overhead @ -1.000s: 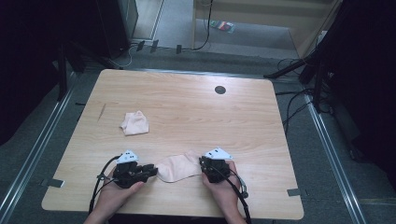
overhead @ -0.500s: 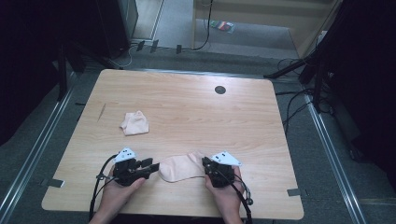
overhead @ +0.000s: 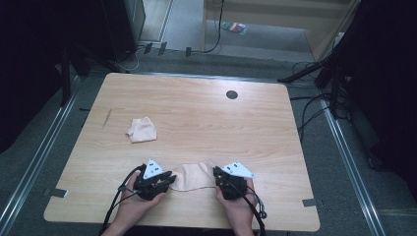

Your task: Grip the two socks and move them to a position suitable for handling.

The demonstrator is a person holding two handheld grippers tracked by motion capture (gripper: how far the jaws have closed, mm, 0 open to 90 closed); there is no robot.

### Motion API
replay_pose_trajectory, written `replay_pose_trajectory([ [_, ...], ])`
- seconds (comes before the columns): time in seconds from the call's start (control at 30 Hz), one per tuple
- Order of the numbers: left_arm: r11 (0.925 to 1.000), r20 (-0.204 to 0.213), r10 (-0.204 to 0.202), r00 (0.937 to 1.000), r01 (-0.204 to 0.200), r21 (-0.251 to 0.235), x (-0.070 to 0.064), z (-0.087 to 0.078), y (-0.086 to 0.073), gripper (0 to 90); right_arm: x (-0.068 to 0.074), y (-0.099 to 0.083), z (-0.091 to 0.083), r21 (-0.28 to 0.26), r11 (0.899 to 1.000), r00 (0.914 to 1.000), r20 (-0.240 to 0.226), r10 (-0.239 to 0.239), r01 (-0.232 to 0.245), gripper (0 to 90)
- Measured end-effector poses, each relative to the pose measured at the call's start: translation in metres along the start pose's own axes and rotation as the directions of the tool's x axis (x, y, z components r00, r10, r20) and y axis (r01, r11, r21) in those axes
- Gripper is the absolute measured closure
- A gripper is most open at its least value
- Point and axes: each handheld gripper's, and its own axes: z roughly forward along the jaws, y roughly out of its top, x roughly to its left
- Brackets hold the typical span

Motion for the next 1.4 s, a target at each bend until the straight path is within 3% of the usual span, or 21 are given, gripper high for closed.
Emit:
replay_pose_trajectory([
  [0.17, 0.9985, -0.008, -0.053, 0.9985, 0.053, 0.011, 0.011, -0.006, 0.0, 87.1, 0.002, -0.001, -0.006, -0.017, 1.0, 0.9998, 0.012, 0.013, -0.013, 87.7],
  [0.33, 0.9956, -0.015, -0.094, 0.9955, 0.094, 0.007, 0.021, -0.012, -0.004, 86.0, 0.009, -0.006, -0.004, 0.018, 1.0, 0.9999, 0.011, 0.013, -0.013, 86.3],
  [0.37, 0.9951, -0.017, -0.099, 0.995, 0.099, 0.007, 0.022, -0.013, -0.004, 83.1, 0.009, -0.006, -0.004, 0.018, 1.0, 0.9998, 0.017, 0.013, -0.013, 83.6],
  [0.43, 0.9927, -0.005, -0.121, 0.9927, 0.121, 0.007, 0.024, -0.012, -0.004, 64.1, 0.008, -0.006, -0.004, 0.014, 1.0, 0.9995, 0.025, 0.022, -0.022, 71.0],
  [0.5, 0.9925, -0.002, -0.122, 0.9926, 0.122, -0.003, 0.025, -0.015, -0.004, 51.8, 0.004, -0.004, -0.007, -0.003, 0.999, 0.9989, 0.013, 0.045, -0.045, 64.0],
  [0.67, 0.9873, 0.018, -0.154, 0.9879, 0.154, -0.038, 0.032, -0.022, -0.002, 40.3, -0.008, 0.0, -0.015, -0.032, 0.997, 0.997, 0.0, 0.077, -0.077, 52.8],
  [0.8, 0.9801, 0.0, -0.188, 0.9822, 0.188, -0.064, 0.04, -0.027, -0.003, 36.0, -0.013, 0.003, -0.019, -0.033, 0.996, 0.9969, 0.008, 0.079, -0.079, 47.4],
  [0.93, 0.9652, -0.034, -0.243, 0.9693, 0.239, -0.107, 0.055, -0.033, -0.002, 34.0, -0.017, 0.004, -0.024, -0.026, 0.999, 0.9992, 0.014, 0.038, -0.038, 40.4],
  [1.07, 0.9549, -0.071, -0.277, 0.9582, 0.266, -0.131, 0.071, -0.038, -0.001, 33.5, -0.025, 0.001, -0.029, -0.019, 1.0, 0.9998, 0.018, -0.001, 0.001, 36.8],
  [1.1, 0.9494, -0.084, -0.294, 0.9522, 0.28, -0.142, 0.077, -0.039, 0.0, 33.4, -0.026, 0.0, -0.03, -0.013, 1.0, 0.9997, 0.024, -0.001, 0.001, 36.2],
  [1.13, 0.9485, -0.095, -0.297, 0.9501, 0.283, -0.144, 0.08, -0.039, 0.0, 33.3, -0.03, -0.002, -0.031, -0.009, 1.0, 0.9996, 0.029, 0.002, -0.001, 35.7],
  [1.23, 0.937, -0.126, -0.329, 0.9358, 0.307, -0.166, 0.093, -0.04, 0.003, 31.6, -0.04, -0.005, -0.035, -0.001, 1.0, 0.9992, 0.037, 0.016, -0.016, 31.9],
  [1.3, 0.9291, -0.148, -0.35, 0.9251, 0.322, -0.181, 0.102, -0.041, 0.006, 30.4, -0.045, -0.006, -0.036, -0.001, 0.999, 0.9988, 0.037, 0.032, -0.032, 23.9],
  [1.4, 0.9228, -0.188, -0.368, 0.9109, 0.332, -0.195, 0.115, -0.04, 0.012, 29.3, -0.053, -0.004, -0.038, -0.004, 0.997, 0.9958, 0.042, 0.081, -0.081, 15.7],
])
